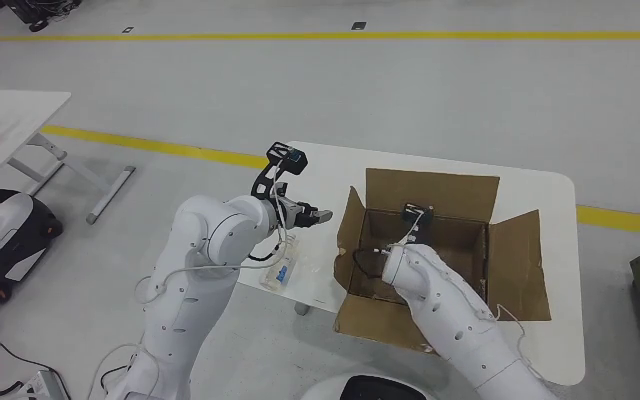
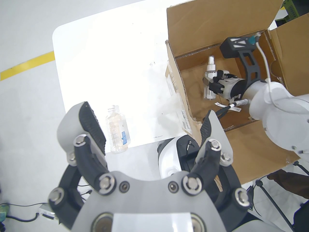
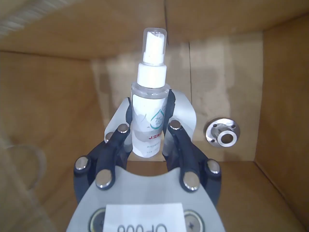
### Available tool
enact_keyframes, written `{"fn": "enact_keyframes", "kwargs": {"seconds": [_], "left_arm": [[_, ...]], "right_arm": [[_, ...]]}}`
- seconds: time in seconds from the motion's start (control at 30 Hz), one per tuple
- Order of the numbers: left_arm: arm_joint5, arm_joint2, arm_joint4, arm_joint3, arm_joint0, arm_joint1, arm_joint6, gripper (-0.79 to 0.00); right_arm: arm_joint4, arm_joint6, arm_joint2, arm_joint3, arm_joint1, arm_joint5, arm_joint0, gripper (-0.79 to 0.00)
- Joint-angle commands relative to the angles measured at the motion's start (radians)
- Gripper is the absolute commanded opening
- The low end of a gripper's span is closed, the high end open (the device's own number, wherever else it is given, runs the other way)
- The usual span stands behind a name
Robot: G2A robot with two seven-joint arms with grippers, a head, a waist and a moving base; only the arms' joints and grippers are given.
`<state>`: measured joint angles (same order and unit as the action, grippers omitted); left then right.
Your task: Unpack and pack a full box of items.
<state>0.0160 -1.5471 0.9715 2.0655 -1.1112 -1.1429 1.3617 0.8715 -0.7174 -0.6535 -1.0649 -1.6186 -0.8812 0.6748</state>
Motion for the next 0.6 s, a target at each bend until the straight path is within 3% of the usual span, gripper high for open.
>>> {"fn": "enact_keyframes", "kwargs": {"seconds": [0.0, 0.3, 0.57], "left_arm": [[0.000, 0.000, 0.000, 0.000, 0.000, 0.000, 0.000, 0.000], [0.000, 0.000, 0.000, 0.000, 0.000, 0.000, 0.000, 0.000], [0.000, 0.000, 0.000, 0.000, 0.000, 0.000, 0.000, 0.000]], "right_arm": [[0.081, 0.003, -0.031, -0.156, 0.032, -0.008, 0.058, -0.785], [0.418, -0.084, -0.296, -0.756, 0.179, 0.205, 0.441, -0.785], [0.543, -0.032, -0.483, -1.043, 0.239, 0.453, 0.745, -0.785]]}}
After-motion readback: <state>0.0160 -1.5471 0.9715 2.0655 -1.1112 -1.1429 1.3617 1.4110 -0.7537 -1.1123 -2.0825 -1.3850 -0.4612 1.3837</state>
